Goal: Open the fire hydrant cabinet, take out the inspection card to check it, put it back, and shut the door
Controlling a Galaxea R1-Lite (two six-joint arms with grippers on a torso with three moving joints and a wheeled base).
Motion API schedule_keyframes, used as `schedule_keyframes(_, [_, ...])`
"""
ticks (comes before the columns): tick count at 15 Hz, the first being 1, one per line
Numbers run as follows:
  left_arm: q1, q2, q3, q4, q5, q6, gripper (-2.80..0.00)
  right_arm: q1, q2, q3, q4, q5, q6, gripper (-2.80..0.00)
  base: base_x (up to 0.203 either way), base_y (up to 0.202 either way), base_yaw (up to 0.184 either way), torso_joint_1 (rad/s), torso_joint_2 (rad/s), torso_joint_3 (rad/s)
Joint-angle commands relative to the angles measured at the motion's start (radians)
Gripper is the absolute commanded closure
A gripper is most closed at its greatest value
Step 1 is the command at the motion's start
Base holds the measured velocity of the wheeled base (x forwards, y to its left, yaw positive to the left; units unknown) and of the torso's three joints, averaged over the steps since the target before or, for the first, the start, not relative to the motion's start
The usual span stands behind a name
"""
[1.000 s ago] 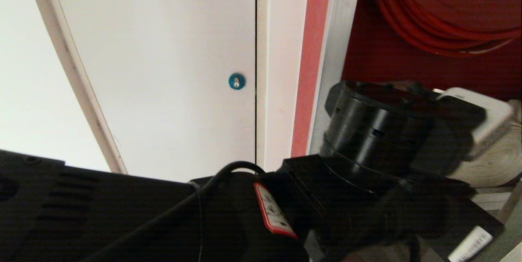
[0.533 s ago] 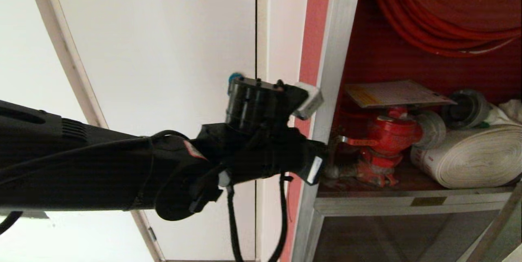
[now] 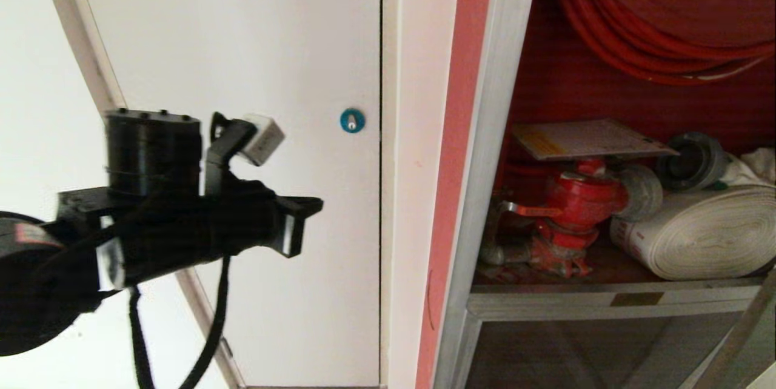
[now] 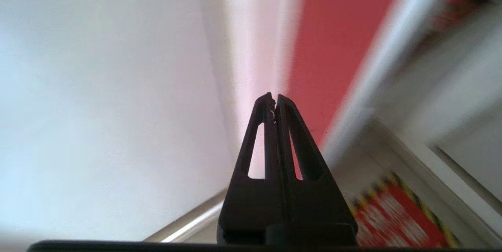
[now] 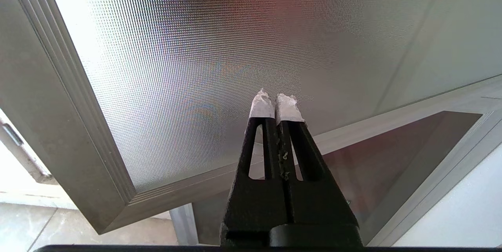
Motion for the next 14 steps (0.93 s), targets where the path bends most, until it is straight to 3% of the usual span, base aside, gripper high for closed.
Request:
schedule_keyframes(1, [0.102,-0.178,0.082,-0.002,-0.002,0.004,0.00,0.000,0.002,0.001,0.000,0.001,0.000,0.00,0.000,0.000,0.000,0.000,0.00,0.000])
schedule_keyframes(8, [0.383,-0.721,0.343,0.008,0.000,0.010,0.00,0.000,0.002,0.001,0.000,0.001,0.000,0.00,0.000,0.000,0.000,0.000,0.00,0.000])
schedule_keyframes(11, [0.439,-0.966,0.471,0.031,0.001,0.012,0.00,0.000,0.002,-0.001,0.000,0.001,0.000,0.00,0.000,0.000,0.000,0.000,0.00,0.000])
schedule_keyframes(14, [0.454,-1.190,0.533,0.170,0.002,0.014,0.00,0.000,0.002,0.000,0.000,0.001,0.000,0.00,0.000,0.000,0.000,0.000,0.00,0.000])
